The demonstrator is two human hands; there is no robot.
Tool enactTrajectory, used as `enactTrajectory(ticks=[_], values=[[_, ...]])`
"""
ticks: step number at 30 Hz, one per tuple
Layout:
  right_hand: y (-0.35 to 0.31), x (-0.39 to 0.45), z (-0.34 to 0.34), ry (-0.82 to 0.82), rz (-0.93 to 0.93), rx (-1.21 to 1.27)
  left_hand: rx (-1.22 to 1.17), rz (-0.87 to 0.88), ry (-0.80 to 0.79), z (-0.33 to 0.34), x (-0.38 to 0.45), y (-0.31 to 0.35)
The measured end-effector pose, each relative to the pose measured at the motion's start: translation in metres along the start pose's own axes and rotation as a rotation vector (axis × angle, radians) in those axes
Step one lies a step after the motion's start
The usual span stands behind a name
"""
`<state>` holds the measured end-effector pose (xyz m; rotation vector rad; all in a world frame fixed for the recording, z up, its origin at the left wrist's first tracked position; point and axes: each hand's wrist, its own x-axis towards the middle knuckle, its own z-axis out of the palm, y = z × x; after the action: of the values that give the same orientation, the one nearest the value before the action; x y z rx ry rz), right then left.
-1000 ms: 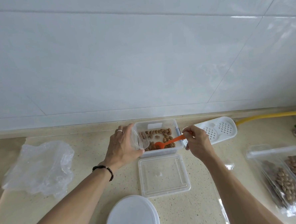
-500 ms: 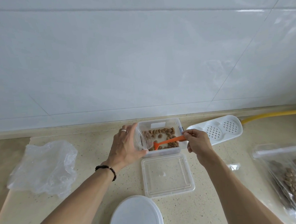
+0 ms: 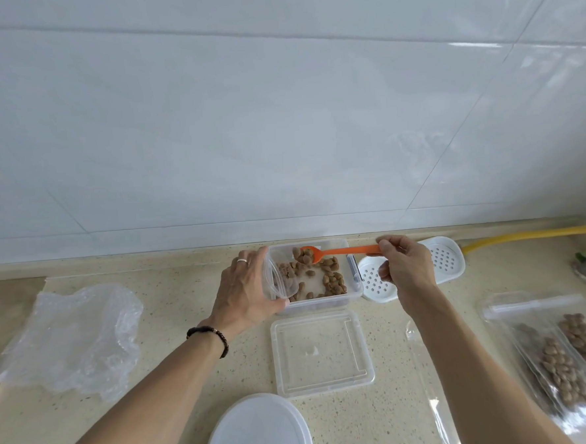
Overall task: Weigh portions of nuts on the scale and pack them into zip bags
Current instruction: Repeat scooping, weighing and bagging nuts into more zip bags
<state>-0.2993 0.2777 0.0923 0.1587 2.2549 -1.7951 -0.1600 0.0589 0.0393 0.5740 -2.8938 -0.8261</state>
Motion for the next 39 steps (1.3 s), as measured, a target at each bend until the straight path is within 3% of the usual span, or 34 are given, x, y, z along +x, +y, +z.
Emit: enactTrajectory(ticks=[9, 14, 26, 31, 39], values=[[-0.027, -0.037, 0.038, -0.309, -0.411, -0.308, -0.031, -0.024, -0.013, -0.002, 0.001, 0.005], [-0.027, -0.038, 0.04, -0.299, -0.516, -0.381, -0.035, -0.041, -0.014, -0.001, 0.001, 0.005], [-0.023, -0.032, 0.02, -0.332, -0.397, -0.269, -0.038, -0.025, -0.017, 0.0, 0.003, 0.001], [-0.018, -0.026, 0.017, -0.275, -0.389, -0.261, -0.041, -0.029, -0.02, 0.002, 0.004, 0.001], [0.008, -0.002, 0.017, 0.031, -0.271, -0.203, -0.089, -0.066, 0.03, 0.003, -0.002, -0.002]])
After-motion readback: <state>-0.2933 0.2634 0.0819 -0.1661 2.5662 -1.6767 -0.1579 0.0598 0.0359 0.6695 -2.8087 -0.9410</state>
